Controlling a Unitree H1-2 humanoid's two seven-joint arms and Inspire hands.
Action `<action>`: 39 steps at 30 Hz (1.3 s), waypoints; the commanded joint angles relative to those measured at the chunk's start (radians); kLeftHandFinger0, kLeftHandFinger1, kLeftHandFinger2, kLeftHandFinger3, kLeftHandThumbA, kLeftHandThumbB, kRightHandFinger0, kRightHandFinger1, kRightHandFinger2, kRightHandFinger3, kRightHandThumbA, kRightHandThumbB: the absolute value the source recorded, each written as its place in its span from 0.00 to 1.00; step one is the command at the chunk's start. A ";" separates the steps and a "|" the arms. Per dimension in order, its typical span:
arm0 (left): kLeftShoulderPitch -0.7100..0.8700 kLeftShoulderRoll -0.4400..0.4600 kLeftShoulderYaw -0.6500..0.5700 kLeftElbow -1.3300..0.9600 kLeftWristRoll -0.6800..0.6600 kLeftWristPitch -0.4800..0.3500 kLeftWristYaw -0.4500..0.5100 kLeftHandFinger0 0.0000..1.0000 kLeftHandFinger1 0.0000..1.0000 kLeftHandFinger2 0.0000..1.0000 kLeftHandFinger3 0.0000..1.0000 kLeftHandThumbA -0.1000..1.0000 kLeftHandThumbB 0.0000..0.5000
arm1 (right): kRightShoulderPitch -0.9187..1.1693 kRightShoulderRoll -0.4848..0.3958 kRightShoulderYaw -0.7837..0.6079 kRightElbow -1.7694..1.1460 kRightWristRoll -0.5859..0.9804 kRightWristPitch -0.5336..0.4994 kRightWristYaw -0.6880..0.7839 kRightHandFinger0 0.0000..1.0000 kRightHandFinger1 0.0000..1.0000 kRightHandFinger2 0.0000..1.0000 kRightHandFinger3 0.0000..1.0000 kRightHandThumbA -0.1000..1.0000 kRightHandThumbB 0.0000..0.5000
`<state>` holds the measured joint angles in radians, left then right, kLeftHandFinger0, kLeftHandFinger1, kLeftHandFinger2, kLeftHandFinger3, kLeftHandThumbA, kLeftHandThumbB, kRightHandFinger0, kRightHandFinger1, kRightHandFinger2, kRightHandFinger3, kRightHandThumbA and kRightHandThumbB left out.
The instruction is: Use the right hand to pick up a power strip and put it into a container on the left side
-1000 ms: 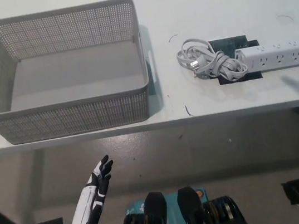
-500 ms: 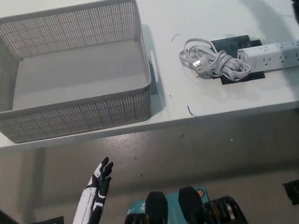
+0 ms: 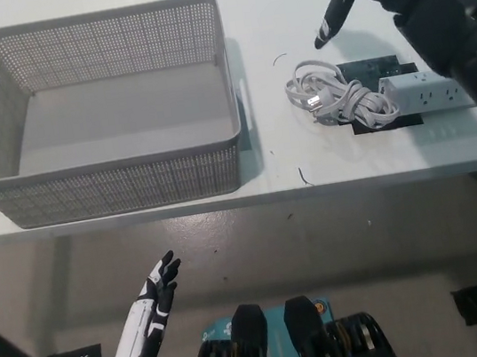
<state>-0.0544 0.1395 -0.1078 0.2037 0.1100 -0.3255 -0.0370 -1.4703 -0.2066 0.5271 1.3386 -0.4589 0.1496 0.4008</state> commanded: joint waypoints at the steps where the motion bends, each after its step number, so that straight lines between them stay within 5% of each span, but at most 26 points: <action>1: -0.007 0.034 0.001 -0.044 0.016 -0.087 -0.017 1.00 1.00 1.00 1.00 1.00 0.37 | -0.221 0.006 0.088 0.060 -0.096 0.054 0.188 1.00 1.00 1.00 1.00 1.00 0.74; 12: 0.005 0.031 -0.002 -0.039 0.016 -0.096 -0.014 1.00 1.00 1.00 1.00 1.00 0.34 | -0.136 0.024 0.117 0.088 -0.086 0.060 0.204 1.00 1.00 1.00 1.00 1.00 0.66; 17: 0.003 0.033 -0.001 -0.046 0.017 -0.089 -0.016 1.00 1.00 1.00 1.00 1.00 0.36 | -0.066 0.028 0.100 0.099 -0.073 0.141 0.154 1.00 1.00 1.00 1.00 1.00 0.82; 19: 0.002 0.033 -0.001 -0.046 0.020 -0.088 -0.016 1.00 1.00 1.00 1.00 1.00 0.36 | -0.051 0.026 0.080 0.097 -0.057 0.152 0.150 1.00 1.00 1.00 1.00 1.00 0.78; 21: 0.002 0.034 -0.001 -0.048 0.026 -0.088 -0.014 1.00 1.00 1.00 1.00 1.00 0.34 | -0.028 0.035 0.084 0.096 -0.070 0.157 0.117 1.00 1.00 1.00 1.00 1.00 0.84; 27: 0.003 0.033 -0.001 -0.056 0.027 -0.082 -0.015 1.00 1.00 1.00 1.00 1.00 0.33 | 0.028 0.041 0.116 0.094 -0.105 0.104 0.088 1.00 1.00 1.00 1.00 1.00 0.77; 31: 0.000 0.035 -0.001 -0.053 0.035 -0.090 -0.013 1.00 1.00 1.00 1.00 1.00 0.33 | 0.075 0.033 0.079 0.106 -0.063 0.107 0.128 1.00 1.00 1.00 1.00 1.00 0.63; 39: -0.003 0.036 -0.003 -0.058 0.051 -0.090 -0.011 1.00 1.00 1.00 1.00 1.00 0.35 | 0.155 0.040 0.097 0.116 -0.090 0.091 0.087 1.00 1.00 1.00 1.00 1.00 0.67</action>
<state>-0.0528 0.1586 -0.1085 0.1732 0.1423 -0.3753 -0.0382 -1.3317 -0.1712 0.6225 1.4409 -0.5334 0.2507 0.5306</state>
